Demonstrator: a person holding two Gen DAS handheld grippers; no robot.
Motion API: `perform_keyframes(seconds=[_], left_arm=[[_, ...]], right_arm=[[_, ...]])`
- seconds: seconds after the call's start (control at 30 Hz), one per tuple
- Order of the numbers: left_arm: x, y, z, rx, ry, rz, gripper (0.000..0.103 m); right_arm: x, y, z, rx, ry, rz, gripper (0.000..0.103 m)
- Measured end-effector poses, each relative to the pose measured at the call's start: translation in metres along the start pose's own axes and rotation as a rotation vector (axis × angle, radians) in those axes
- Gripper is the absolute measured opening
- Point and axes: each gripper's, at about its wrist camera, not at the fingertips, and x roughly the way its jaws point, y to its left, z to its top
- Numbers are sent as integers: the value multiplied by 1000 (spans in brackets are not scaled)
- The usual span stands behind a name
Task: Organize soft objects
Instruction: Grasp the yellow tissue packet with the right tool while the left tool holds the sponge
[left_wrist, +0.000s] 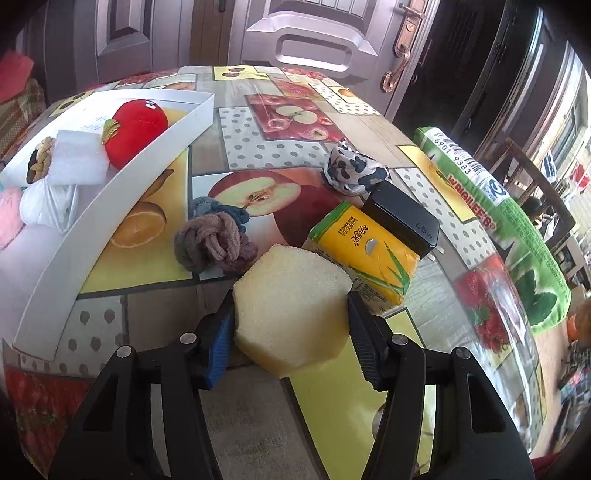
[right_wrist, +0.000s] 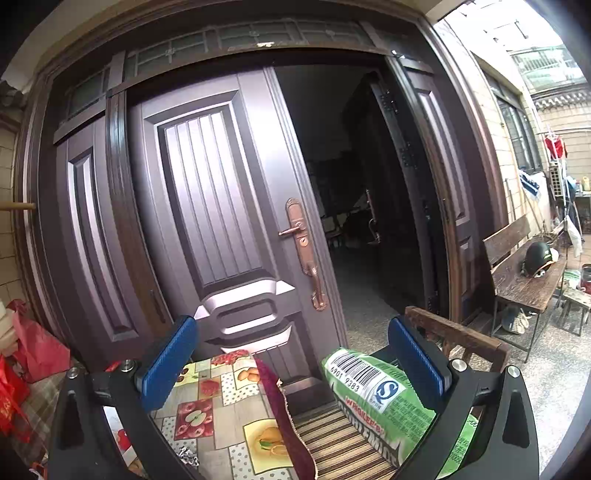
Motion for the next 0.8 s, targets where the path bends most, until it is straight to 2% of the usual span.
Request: perform_keyframes(seconds=[0.07,0.2,0.33,0.47,0.6,0.7,0.8], left_arm=[[-17,10,-5,-58,-38,-15,56],[-59,32,-10,-121,-119,6,57],[-105,55,-9,-171,-194,43,57],[-143,74,-14,-204,-236,82,57],[-165,91,-23,-229,-235,125,57],[-175,103,-30,-242,-226,149,57],[-180,110,-35,-252,-218,160,57]], right_arm=[[25,20,-24,-32,95,68,103],[75,78,-89,-148,315,238,103],[102,144,-162,-336,456,386,103],[114,189,-233,-463,577,498,103],[133,208,-281,-475,701,535,103],[146,215,-296,-448,740,538,103],[160,218,-305,-430,761,505,103]])
